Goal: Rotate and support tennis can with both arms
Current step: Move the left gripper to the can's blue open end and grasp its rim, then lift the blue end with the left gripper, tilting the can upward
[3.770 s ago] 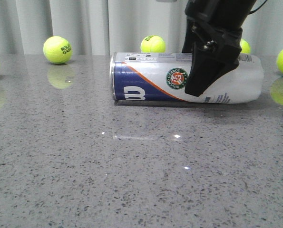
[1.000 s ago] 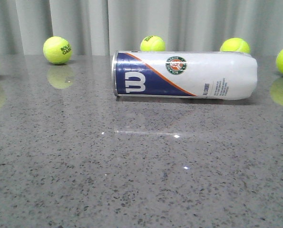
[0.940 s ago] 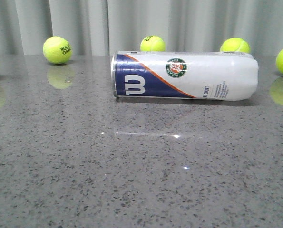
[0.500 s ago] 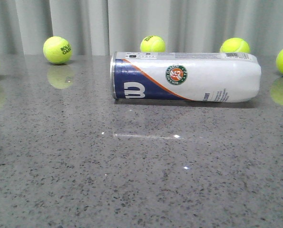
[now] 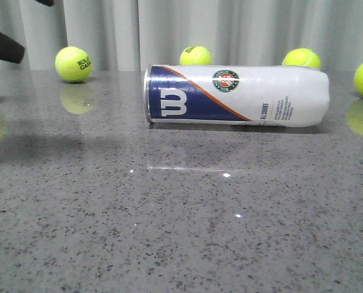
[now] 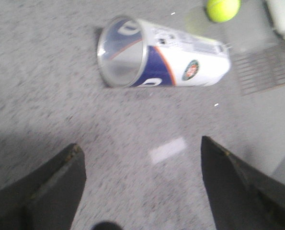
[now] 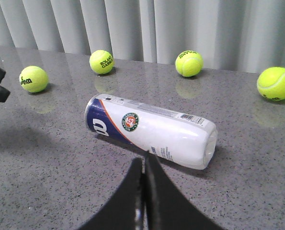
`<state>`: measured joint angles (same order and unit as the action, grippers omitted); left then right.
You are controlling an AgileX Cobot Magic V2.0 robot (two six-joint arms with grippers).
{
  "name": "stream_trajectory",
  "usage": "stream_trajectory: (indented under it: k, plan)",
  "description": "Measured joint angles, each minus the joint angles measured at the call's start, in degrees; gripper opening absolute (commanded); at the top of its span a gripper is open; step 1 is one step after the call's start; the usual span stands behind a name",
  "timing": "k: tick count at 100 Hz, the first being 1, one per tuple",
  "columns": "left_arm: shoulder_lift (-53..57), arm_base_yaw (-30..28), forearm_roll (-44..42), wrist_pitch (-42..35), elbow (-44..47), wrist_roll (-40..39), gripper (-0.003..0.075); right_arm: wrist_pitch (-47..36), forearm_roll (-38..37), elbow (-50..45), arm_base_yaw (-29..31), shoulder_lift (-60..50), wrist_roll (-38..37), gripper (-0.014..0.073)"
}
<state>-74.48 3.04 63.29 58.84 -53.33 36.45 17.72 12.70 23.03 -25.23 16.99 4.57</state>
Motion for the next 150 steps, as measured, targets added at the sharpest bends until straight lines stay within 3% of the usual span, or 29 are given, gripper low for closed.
stream_trajectory:
  k: [18, 51, 81, 108, 128, 150]
  plan:
    - [-7.9, 1.5, 3.0, 1.8, -5.9, 0.8, 0.0484, 0.0, 0.0, 0.0, 0.0, 0.0, 0.0, -0.0062]
    - [-20.1, 9.4, 3.8, 2.2, -16.5, 0.9, 0.0483, 0.0, 0.0, 0.0, 0.0, 0.0, 0.0, -0.0062]
    - [-29.3, 11.4, 6.7, 1.5, -20.9, 0.8, 0.0465, 0.0, 0.0, 0.0, 0.0, 0.0, 0.0, -0.0062]
    - [-32.5, 12.6, 13.9, 3.3, -21.9, 2.8, 0.0293, 0.0, 0.0, 0.0, 0.0, 0.0, 0.0, -0.0062]
    - [-32.5, 13.0, 16.7, 5.5, -22.0, 3.9, 0.0128, 0.0, 0.0, 0.0, 0.0, 0.0, 0.0, -0.0062]
    - [-32.5, 13.0, 17.4, 6.9, -22.0, 3.9, -0.0004, 0.0, 0.0, 0.0, 0.0, 0.0, 0.0, -0.0062]
